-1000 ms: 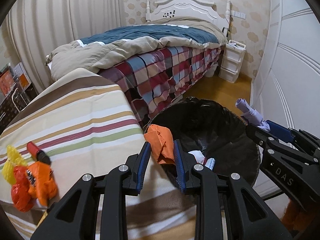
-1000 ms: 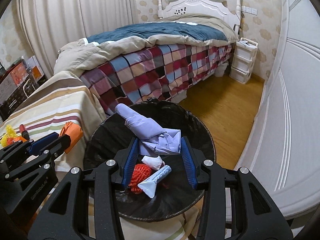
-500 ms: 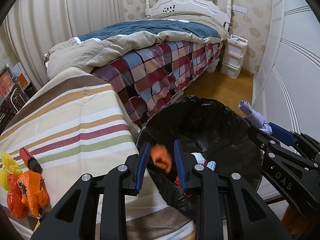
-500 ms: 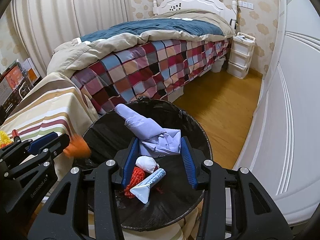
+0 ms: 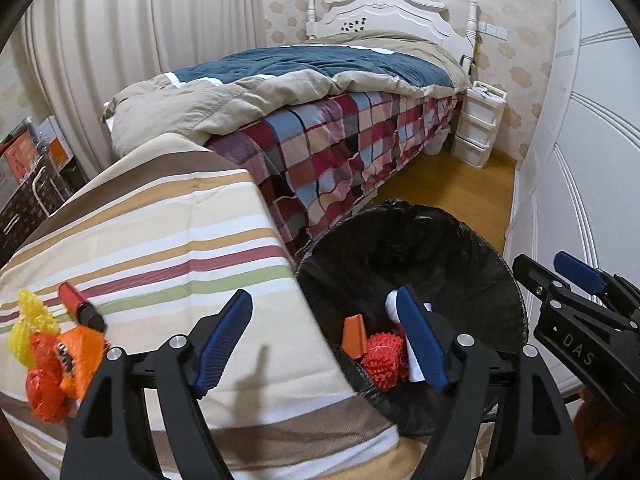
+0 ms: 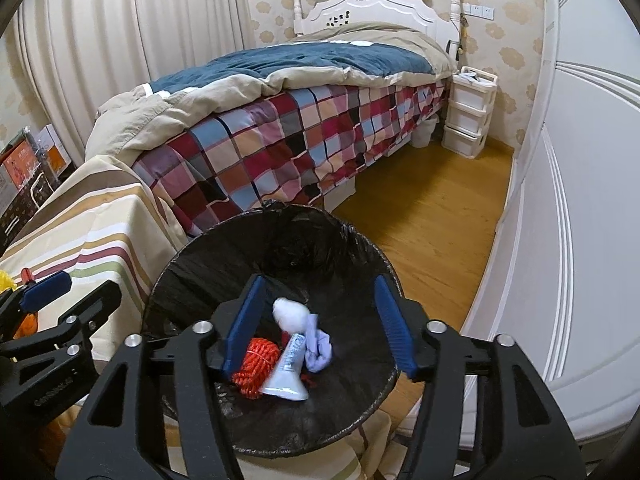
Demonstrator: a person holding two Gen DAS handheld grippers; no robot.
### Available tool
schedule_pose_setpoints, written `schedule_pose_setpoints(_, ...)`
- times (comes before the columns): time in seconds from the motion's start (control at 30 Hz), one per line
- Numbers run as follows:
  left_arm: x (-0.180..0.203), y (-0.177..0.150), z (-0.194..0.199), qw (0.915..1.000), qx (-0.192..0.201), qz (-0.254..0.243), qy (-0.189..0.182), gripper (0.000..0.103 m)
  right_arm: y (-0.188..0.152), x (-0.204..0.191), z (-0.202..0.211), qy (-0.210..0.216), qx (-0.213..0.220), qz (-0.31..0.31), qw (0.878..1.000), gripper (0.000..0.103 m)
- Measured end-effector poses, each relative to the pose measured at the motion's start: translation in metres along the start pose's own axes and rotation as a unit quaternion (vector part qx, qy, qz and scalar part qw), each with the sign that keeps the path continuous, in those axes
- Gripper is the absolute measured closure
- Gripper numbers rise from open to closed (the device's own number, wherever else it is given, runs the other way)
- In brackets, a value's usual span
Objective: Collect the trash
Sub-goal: 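Move both open tools back over the bed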
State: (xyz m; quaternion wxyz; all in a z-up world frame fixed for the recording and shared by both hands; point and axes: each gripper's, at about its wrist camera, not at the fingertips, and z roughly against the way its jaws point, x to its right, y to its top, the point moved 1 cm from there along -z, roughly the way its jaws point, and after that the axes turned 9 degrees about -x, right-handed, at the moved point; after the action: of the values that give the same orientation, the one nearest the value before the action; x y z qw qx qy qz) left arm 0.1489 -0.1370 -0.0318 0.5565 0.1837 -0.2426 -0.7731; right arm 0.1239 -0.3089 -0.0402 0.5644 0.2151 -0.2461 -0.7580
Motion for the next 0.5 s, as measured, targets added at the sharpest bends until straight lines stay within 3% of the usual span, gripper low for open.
schedule_pose_setpoints(0.13,-0.010,-0.007,0.012,0.9999,0.004,0.010,0.002,0.026,-0.003,-0.003,0.009,0.001,0.006,0.001,1.000,0.039)
schedule_pose_setpoints(0.5,-0.054,-0.042,0.048,0.9988,0.009,0.045,0.018,0.025,-0.026,-0.034,0.032,0.025,0.002,0.021,0.999,0.037)
